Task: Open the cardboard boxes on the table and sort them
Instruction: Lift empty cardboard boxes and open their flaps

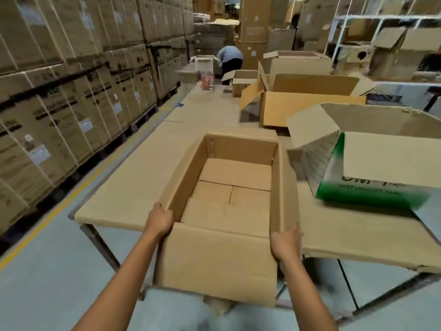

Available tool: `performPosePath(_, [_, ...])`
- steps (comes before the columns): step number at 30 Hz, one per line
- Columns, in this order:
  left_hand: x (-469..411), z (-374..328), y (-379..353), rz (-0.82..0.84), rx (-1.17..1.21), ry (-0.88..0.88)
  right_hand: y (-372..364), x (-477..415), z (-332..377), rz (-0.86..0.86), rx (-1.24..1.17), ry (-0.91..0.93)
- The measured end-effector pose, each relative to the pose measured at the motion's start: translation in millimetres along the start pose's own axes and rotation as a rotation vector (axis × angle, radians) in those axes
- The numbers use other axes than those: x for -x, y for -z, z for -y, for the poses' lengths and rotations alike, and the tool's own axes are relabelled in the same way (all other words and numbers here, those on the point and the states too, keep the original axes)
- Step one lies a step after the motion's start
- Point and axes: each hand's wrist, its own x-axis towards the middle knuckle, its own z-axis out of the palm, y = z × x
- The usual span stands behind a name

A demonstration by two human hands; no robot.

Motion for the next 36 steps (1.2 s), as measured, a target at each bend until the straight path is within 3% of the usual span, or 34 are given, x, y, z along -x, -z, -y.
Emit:
performPosePath(3, [24,12,4,-0.017,0.054,0.009,-9,19,-20,-0.05,-0.036,-0.186])
performPosePath(5, [40,20,7,-0.006,0.079,0.029,-20,26,-36,-0.009,-0.26,-0.307])
performPosePath(9, [52,49,6,0.036,0.353,0.137,-32,39,-63,-0.013,-0.602,-0.32])
performPosePath(12, [76,63,8,-0.012,0.578,0.149,-29,69,-79,-0.015,-0.66,-0.329])
performPosePath(16, [125,76,12,0.02,0.681,0.164,-11,120,-98,-0.126,-0.621,-0.321])
performPosePath(21, [186,104,8,0.048,0.683,0.165,22,196,-148,-0.211,-0.541,-0.307])
performPosePath(28, [311,136,6,0.142,0.599,0.107,77,322,-233,-0.43,-0.633,-0.361])
performPosePath(36, [410,153,-30,0.348,0.449,0.046,143,425,-323,-0.661,-0.664,-0.406])
